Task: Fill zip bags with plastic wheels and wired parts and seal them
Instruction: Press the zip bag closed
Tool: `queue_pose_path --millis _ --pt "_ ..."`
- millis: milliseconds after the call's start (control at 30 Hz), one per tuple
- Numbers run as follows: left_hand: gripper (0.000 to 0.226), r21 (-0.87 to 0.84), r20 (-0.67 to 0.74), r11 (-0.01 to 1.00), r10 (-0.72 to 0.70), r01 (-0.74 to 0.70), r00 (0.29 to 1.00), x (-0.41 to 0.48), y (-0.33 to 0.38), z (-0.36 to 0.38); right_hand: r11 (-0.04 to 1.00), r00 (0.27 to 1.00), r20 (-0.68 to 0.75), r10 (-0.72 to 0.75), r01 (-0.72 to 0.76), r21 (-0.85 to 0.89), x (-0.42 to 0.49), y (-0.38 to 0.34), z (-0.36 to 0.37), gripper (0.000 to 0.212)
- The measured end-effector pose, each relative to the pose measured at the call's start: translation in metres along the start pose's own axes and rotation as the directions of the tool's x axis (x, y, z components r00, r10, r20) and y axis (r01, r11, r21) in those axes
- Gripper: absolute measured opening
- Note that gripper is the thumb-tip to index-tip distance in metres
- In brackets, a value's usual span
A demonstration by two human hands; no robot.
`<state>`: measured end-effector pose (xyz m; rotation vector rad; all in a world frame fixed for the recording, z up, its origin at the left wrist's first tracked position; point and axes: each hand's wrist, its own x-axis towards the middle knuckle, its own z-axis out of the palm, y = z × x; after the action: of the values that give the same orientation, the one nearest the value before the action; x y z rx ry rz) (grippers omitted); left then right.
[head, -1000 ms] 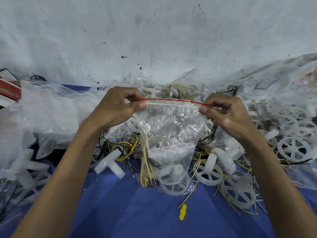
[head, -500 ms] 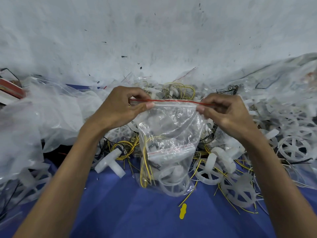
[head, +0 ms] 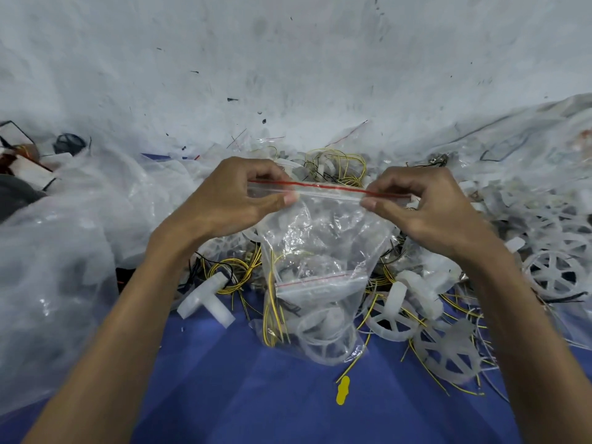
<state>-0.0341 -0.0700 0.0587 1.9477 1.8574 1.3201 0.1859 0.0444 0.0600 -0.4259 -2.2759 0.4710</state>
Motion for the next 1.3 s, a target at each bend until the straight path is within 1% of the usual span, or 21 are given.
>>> queue_pose_path --millis 67,133,167,233,267,333,433,533,600,667,733,800,900,1067,1133,1200,1267,1300 --pt "0.004 0.015 0.004 1.000 0.007 -0.007 1.000 0.001 0.001 0.002 0.998 0.999 -0.012 -0.044 0.044 -0.041 0.000 -0.002 0.000 0.007" --pt "0.009 0.020 -0.034 0.999 0.037 -0.036 0.999 0.002 0.003 0.006 0.998 0.998 -0.020 -0.061 0.061 -0.034 0.000 -0.002 -0.001 0.010" --pt "0.009 0.026 -0.050 0.998 0.057 -0.056 0.997 0.002 0.004 0.009 0.998 0.998 -0.019 -0.053 0.053 -0.027 0.000 -0.003 -0.001 0.010" --pt "0.009 0.052 -0.061 0.994 0.103 -0.100 0.993 0.002 0.005 0.012 0.999 1.000 0.001 -0.027 0.027 -0.035 0.001 -0.004 0.001 0.003" --pt "0.010 0.059 -0.057 0.991 0.125 -0.121 0.991 0.002 0.006 0.013 0.998 1.000 0.002 -0.023 0.023 -0.050 0.001 -0.005 0.003 0.007" --pt "0.010 0.066 -0.040 0.985 0.165 -0.162 0.985 0.002 0.007 0.014 0.994 0.998 -0.002 -0.058 0.058 -0.097 0.002 -0.008 0.007 0.010" --pt "0.008 0.072 -0.030 0.977 0.201 -0.199 0.979 0.001 0.010 0.014 0.981 0.993 -0.011 -0.115 0.112 -0.159 0.003 -0.012 0.009 0.006" --pt "0.004 0.073 -0.015 0.981 0.181 -0.179 0.983 0.000 0.013 0.011 0.977 0.990 -0.014 -0.139 0.135 -0.168 0.003 -0.011 0.008 0.006" --pt "0.007 0.077 -0.018 0.987 0.146 -0.144 0.989 -0.001 0.014 0.011 0.974 0.991 -0.001 -0.136 0.134 -0.184 0.004 -0.011 0.008 0.006" --pt "0.006 0.045 -0.018 0.991 0.126 -0.125 0.992 0.000 0.016 0.013 0.968 0.990 0.024 -0.137 0.139 -0.208 0.005 -0.012 0.010 0.008" --pt "0.005 0.053 0.006 0.988 0.145 -0.145 0.989 0.000 0.019 0.018 0.964 0.990 0.048 -0.134 0.142 -0.227 0.005 -0.015 0.014 0.009" --pt "0.006 0.105 0.031 0.980 0.166 -0.168 0.986 0.001 0.019 0.024 0.948 0.988 0.053 -0.146 0.155 -0.280 0.004 -0.018 0.021 0.008" --pt "0.006 0.203 -0.013 0.960 0.200 -0.193 0.980 0.003 0.015 0.030 0.933 0.988 0.031 -0.152 0.154 -0.325 0.003 -0.018 0.027 0.004" --pt "0.004 0.323 -0.106 0.910 0.309 -0.261 0.945 0.004 0.014 0.037 0.926 0.989 -0.032 -0.145 0.124 -0.357 0.003 -0.017 0.032 0.002" --pt "0.004 0.328 -0.153 0.908 0.322 -0.259 0.934 0.005 0.013 0.037 0.943 0.988 -0.064 -0.142 0.116 -0.311 0.003 -0.017 0.031 0.005" --pt "0.004 0.301 -0.183 0.923 0.304 -0.241 0.935 0.005 0.013 0.035 0.948 0.990 -0.031 -0.140 0.125 -0.291 0.004 -0.018 0.029 0.010" --pt "0.005 0.293 -0.160 0.930 0.278 -0.224 0.947 0.005 0.013 0.035 0.942 0.989 -0.001 -0.145 0.137 -0.307 0.004 -0.019 0.030 0.011" --pt "0.004 0.301 -0.132 0.927 0.274 -0.225 0.953 0.005 0.014 0.035 0.937 0.989 -0.014 -0.148 0.136 -0.323 0.004 -0.019 0.030 0.009"
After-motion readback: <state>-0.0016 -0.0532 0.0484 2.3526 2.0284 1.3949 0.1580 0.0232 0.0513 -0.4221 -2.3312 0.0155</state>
